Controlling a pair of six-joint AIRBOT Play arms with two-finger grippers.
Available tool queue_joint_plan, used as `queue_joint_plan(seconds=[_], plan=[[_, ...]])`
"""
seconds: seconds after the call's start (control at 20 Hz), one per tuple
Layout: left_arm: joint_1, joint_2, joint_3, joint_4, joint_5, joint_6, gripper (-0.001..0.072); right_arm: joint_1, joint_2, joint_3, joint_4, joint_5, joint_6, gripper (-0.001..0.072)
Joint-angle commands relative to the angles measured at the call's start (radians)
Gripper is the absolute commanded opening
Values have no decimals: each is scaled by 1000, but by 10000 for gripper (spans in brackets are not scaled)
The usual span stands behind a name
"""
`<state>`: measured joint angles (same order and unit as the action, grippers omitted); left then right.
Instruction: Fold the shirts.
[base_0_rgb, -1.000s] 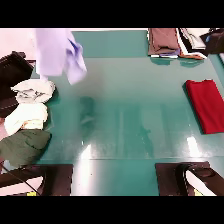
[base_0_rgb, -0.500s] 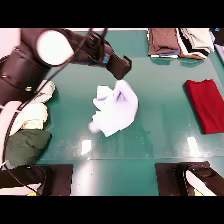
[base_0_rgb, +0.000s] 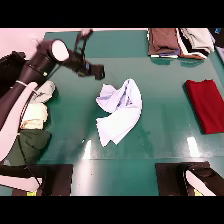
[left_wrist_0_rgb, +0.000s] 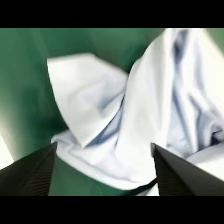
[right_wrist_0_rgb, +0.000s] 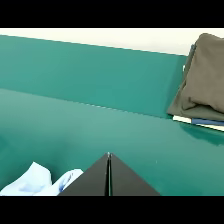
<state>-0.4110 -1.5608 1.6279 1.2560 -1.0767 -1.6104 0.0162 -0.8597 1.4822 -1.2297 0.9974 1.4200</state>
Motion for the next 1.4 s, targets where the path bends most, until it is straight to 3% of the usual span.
queue_joint_plan(seconds=[0.0, 0.2, 0.4, 0.55, 0.6, 0.7, 0.75, 0.8, 1.05, 1.15, 1.2, 1.25, 1.3, 1.35], plan=[[55, -60, -175, -116, 3, -5, 682, 1, 0, 0, 0, 8, 0, 16], [55, -64, -312, -170, 68, -5, 682, 1, 0, 0, 0, 9, 0, 16], [55, -68, -350, -366, 148, 77, 682, 1, 0, 0, 0, 10, 0, 16], [54, -86, -351, -410, 137, 79, 666, 1, 0, 0, 0, 25, 0, 16], [55, -90, -350, -409, 135, 79, 572, 1, 0, 0, 0, 28, 0, 16], [55, -90, -348, -409, 156, 78, 280, 1, 1, -6, 0, 34, 0, 16], [56, -89, -342, -403, 174, 77, 96, 0, 1, -14, 0, 45, 0, 16], [63, -84, -332, -404, 184, 75, 25, -4, 1, -29, 0, 71, 1, 16], [151, -43, -180, -374, 147, 100, 24, -40, 0, -272, 9, 266, 23, 16], [175, -19, -128, -342, 140, 100, 24, -35, 0, -459, 51, 259, 34, 22], [177, -14, -107, -320, 133, 100, 24, -34, -5, -566, 123, 240, 35, 179], [177, -10, -94, -293, 125, 100, 24, -26, -19, -662, 206, 216, 35, 388], [177, -10, -88, -277, 115, 100, 24, 2, -42, -760, 293, 177, 34, 441], [177, -10, -89, -272, 106, 100, 24, 40, -68, -838, 360, 125, 27, 440]])
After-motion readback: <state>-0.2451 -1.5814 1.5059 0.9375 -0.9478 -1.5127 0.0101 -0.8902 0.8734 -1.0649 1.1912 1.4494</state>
